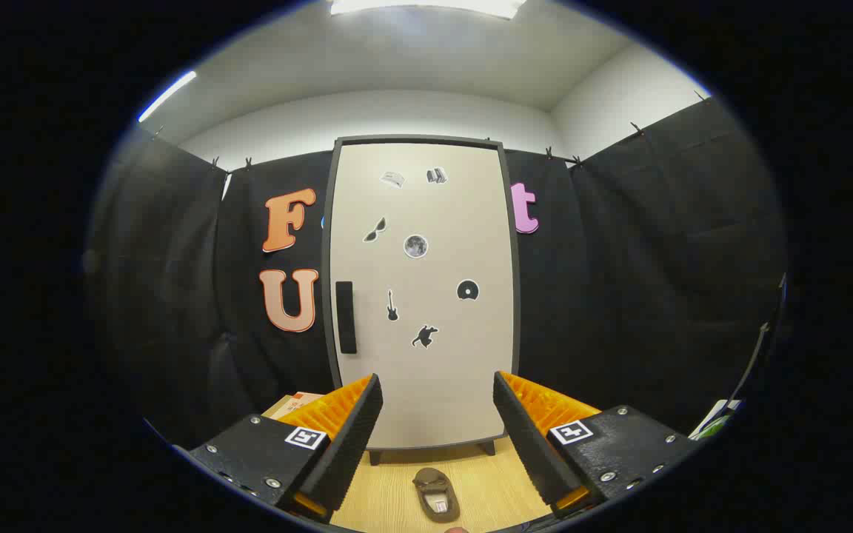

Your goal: Open the shoe cabinet door, grab the shoes and put them into the shoe cabinet, then close the shoe cabinet door.

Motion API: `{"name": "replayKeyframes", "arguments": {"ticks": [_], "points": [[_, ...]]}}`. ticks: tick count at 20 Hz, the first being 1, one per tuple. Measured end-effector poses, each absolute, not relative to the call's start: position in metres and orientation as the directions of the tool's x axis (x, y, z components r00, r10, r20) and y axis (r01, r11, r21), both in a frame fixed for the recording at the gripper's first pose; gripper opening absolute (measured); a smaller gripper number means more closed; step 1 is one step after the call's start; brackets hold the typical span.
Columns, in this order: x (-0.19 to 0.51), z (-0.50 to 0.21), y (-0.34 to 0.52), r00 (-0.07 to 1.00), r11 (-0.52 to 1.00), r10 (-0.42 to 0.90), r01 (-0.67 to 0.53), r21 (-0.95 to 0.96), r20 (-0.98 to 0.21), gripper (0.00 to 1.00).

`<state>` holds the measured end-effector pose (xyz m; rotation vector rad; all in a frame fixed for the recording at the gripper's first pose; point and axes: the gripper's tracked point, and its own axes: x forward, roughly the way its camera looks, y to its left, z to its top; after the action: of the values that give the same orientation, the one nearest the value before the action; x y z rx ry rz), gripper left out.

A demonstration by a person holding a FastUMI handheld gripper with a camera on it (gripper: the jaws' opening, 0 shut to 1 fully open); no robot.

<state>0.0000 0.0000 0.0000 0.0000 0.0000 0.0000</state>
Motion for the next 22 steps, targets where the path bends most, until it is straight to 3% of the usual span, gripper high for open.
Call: {"name": "replayKeyframes", "arguments": {"ticks": [22], "points": [[0.014, 0.001, 0.006, 1.000, 1.000, 0.014, -0.014, -0.004, -0.017, 0.94]]}}
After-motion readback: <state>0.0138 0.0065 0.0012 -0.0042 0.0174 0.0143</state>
